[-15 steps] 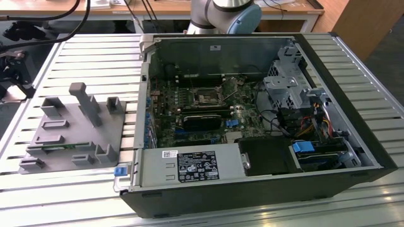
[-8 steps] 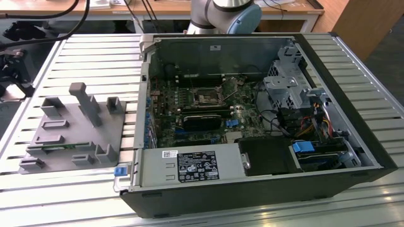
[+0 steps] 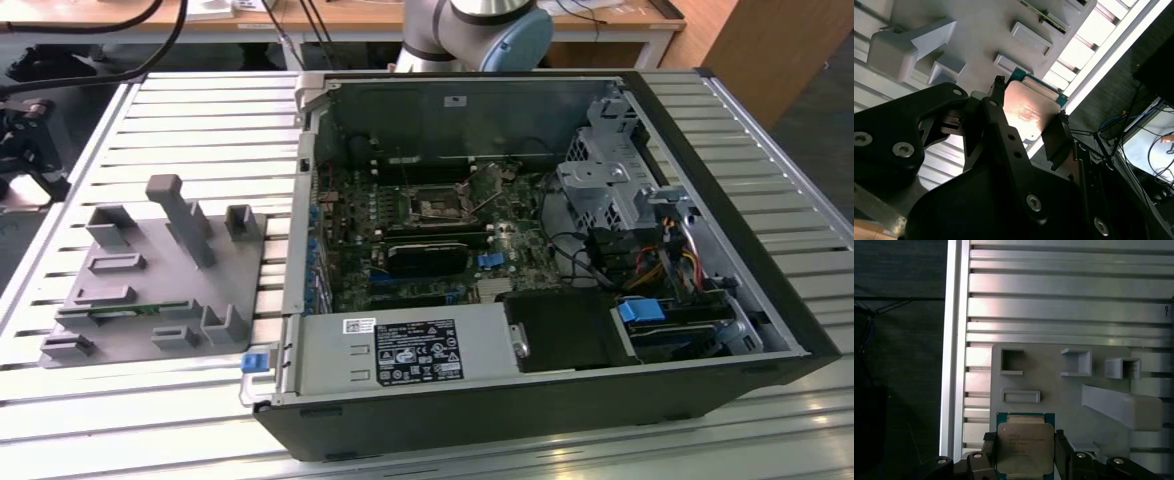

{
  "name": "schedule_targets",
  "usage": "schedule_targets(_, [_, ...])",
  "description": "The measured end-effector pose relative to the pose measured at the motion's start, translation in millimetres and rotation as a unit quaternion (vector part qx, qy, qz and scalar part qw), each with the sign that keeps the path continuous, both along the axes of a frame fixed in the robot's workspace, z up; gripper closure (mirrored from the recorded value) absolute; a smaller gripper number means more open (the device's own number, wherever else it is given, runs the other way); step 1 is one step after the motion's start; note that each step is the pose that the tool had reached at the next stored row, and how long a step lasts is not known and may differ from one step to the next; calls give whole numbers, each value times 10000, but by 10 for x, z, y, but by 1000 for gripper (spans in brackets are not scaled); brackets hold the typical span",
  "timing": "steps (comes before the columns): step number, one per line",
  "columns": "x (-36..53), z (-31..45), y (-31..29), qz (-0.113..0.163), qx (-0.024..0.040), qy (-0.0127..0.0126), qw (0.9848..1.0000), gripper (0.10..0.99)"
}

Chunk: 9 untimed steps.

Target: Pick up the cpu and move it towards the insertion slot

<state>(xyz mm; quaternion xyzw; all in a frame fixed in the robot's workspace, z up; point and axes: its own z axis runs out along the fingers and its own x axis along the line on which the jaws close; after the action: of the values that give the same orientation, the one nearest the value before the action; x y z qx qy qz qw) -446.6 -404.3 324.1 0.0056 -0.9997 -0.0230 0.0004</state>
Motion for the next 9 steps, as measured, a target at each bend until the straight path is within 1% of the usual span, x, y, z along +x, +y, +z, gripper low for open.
schedule_targets(9, [0,35,0,0,0,0,10000,541])
